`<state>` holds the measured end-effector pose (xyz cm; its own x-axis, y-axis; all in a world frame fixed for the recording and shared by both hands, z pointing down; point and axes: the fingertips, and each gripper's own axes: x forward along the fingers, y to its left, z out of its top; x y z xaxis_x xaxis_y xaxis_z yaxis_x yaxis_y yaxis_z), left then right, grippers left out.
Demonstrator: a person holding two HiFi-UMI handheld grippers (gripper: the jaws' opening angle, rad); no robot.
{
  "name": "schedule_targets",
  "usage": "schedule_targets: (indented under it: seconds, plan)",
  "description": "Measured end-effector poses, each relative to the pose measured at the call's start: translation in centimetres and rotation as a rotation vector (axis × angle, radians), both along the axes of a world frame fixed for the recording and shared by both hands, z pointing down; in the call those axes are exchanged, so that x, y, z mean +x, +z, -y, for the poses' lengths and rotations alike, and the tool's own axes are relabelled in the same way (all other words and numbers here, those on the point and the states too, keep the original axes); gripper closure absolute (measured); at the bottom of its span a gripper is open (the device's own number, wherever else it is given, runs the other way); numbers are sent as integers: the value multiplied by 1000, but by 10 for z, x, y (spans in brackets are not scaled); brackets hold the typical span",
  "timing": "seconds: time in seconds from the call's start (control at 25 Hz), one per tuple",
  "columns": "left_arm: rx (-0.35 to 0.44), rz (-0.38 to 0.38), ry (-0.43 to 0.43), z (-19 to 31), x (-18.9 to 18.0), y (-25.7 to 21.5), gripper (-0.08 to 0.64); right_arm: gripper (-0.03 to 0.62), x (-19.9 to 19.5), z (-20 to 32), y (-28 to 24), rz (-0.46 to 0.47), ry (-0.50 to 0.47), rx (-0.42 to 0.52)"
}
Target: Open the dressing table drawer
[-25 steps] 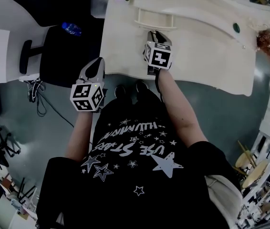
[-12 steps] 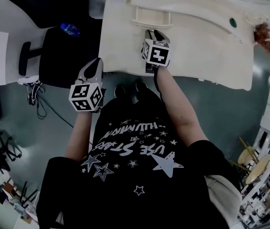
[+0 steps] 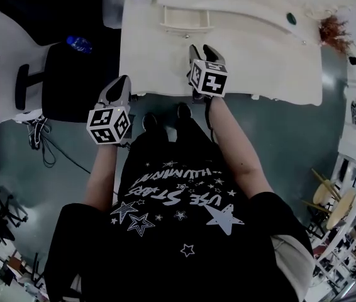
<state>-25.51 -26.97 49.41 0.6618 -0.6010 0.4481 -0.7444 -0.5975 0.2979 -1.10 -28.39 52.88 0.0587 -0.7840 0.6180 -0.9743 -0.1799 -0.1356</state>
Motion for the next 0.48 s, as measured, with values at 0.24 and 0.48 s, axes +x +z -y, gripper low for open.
schedule_targets:
  seconds: [0.24, 0.48]
  plan:
    - [25, 13, -21, -2, 8, -2, 559, 423, 11, -1, -14, -27, -41, 41]
    - [37, 19, -134, -20, 20, -8, 559, 459, 23, 1, -25, -13, -159, 68]
